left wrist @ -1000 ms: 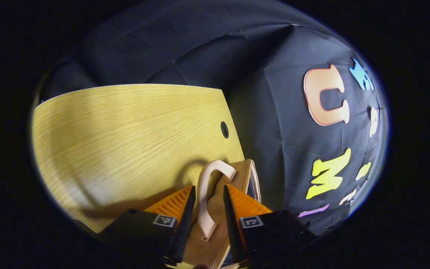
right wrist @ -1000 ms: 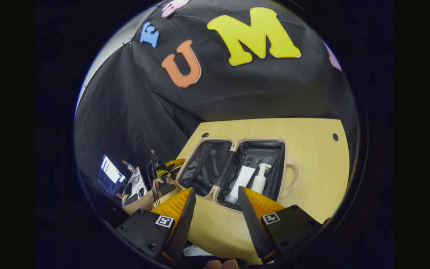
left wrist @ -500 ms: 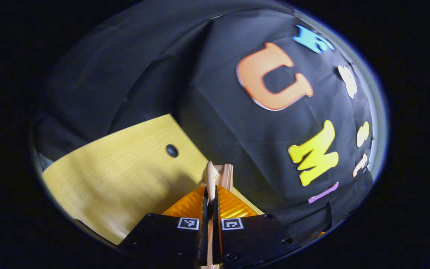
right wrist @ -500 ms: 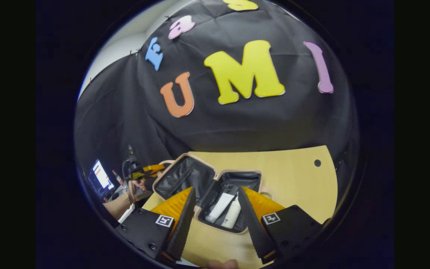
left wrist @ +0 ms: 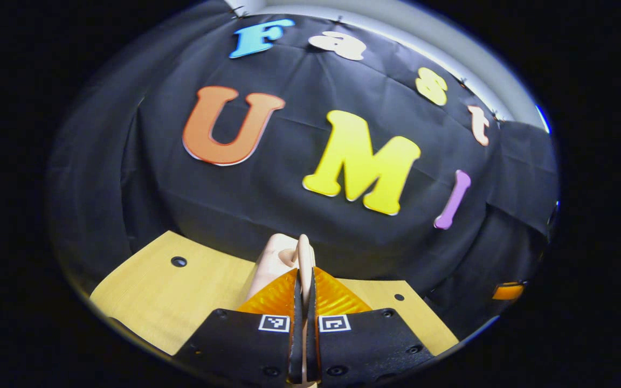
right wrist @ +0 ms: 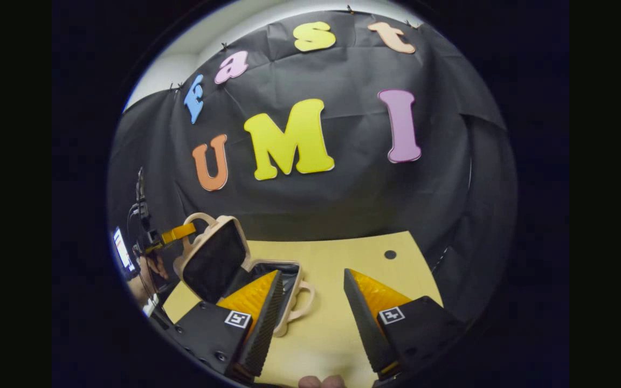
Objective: First open the suitcase, pack the skin care products into it, and then close the suitcase.
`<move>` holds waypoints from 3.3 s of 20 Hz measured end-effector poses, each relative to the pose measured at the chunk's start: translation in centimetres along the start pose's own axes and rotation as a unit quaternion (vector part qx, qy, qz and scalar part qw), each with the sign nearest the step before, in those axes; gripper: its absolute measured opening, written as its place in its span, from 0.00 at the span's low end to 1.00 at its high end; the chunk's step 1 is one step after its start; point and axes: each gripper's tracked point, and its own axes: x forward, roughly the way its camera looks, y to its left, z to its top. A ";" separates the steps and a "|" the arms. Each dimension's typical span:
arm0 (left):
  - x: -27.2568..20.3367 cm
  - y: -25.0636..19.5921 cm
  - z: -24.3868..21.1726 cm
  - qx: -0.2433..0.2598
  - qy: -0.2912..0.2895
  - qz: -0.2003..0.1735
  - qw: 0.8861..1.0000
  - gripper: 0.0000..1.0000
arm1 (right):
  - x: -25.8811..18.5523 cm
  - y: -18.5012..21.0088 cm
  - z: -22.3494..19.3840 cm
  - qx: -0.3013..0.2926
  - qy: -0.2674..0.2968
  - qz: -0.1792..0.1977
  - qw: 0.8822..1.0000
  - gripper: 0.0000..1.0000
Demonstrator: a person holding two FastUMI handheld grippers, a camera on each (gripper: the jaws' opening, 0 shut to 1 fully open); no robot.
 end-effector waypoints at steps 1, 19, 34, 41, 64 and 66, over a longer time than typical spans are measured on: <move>0.2 -1.9 -1.3 0.001 0.007 -0.006 1.000 0.06 | -0.6 -0.8 -0.1 -0.005 -0.004 -0.006 1.000 0.68; 7.1 -14.2 -24.4 0.142 0.175 0.005 0.974 0.06 | -7.5 -16.3 -2.0 0.011 0.009 -0.121 0.993 0.68; 5.3 -17.0 -20.9 0.117 0.132 0.021 0.984 0.73 | -4.2 -15.9 -1.5 -0.017 -0.003 -0.122 0.992 0.68; 0.2 -15.4 -2.4 0.127 -0.035 0.043 0.990 0.86 | -1.5 -8.2 6.6 -0.073 -0.123 -0.106 0.984 0.69; -7.5 -14.3 4.6 0.138 -0.108 0.047 0.983 0.96 | -1.2 3.6 9.4 -0.073 -0.193 -0.090 0.974 0.74; -7.6 -14.3 4.5 0.137 -0.106 0.048 0.984 1.00 | -0.9 3.4 9.2 -0.073 -0.189 -0.093 0.975 0.72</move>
